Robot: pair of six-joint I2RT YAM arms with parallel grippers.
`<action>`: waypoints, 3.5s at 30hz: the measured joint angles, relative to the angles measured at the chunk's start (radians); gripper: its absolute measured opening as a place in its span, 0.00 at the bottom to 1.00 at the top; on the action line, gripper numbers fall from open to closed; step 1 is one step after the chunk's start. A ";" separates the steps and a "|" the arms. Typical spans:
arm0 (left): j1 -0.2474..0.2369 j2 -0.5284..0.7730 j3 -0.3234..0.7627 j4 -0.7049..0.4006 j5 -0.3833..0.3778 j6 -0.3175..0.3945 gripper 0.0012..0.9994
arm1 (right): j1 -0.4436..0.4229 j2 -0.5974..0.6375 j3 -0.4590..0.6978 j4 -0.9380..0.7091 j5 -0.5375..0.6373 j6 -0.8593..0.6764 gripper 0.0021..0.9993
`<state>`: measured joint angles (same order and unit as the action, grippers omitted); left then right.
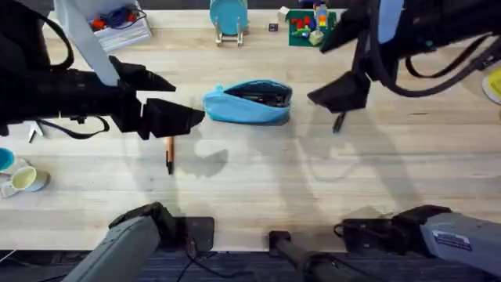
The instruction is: Unzip the bag, pick up the pens from the table one at a time and place them inside, then zip the bag closed.
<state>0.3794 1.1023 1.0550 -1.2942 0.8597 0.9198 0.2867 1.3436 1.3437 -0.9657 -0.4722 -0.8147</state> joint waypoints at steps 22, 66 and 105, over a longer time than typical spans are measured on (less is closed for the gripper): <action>0.000 0.000 0.000 0.000 0.000 0.000 0.99 | 0.000 0.000 0.000 -0.150 0.157 0.023 1.00; 0.000 0.000 0.000 0.000 0.000 0.000 0.99 | -0.008 0.000 0.000 -0.129 0.326 0.772 1.00; 0.000 0.000 0.000 0.000 0.000 0.000 0.99 | -0.072 0.099 0.000 -0.185 0.510 1.519 1.00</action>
<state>0.3794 1.1023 1.0550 -1.2942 0.8597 0.9195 0.2148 1.4430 1.3437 -1.1504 0.0381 0.7047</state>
